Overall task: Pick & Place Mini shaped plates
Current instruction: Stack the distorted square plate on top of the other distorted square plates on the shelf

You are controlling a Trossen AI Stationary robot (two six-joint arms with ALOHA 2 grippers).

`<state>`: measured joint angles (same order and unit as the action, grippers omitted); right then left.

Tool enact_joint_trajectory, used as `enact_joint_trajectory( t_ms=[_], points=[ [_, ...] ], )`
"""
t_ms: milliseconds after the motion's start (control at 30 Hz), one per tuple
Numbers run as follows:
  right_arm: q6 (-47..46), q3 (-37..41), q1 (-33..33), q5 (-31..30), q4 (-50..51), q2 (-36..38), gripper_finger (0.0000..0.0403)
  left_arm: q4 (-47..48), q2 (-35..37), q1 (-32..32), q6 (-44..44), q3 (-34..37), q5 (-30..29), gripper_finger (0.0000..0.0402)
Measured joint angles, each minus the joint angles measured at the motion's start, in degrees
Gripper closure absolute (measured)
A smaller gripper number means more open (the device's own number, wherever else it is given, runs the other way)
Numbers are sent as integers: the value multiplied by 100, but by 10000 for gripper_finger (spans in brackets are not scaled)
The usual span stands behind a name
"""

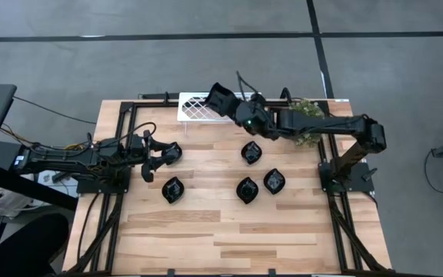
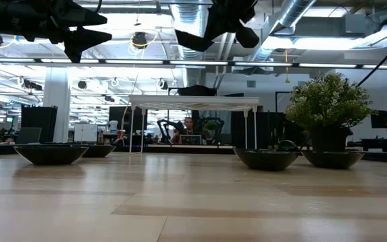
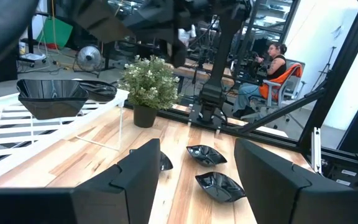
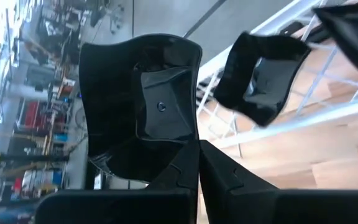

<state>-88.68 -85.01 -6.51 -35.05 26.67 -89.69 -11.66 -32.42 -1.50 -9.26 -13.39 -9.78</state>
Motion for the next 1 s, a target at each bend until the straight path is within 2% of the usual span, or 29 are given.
enact_joint_trajectory(
  t_ms=[433, 600, 800, 1000],
  points=[
    [-937, 0, -229, 56, 18, 18, 402, -1, 2, -2, 0, 0, 0, 192],
    [-1307, 0, -229, 72, 376, 9, 402, -2, 0, -2, 0, 0, 0, 192],
    [-1434, -17, -371, 73, 273, -188, 402, -28, 0, -1, 0, 0, 0, 192],
    [-1340, 13, -669, 569, 25, -470, 402, -39, 0, -2, 0, 0, 0, 192]
  ],
)
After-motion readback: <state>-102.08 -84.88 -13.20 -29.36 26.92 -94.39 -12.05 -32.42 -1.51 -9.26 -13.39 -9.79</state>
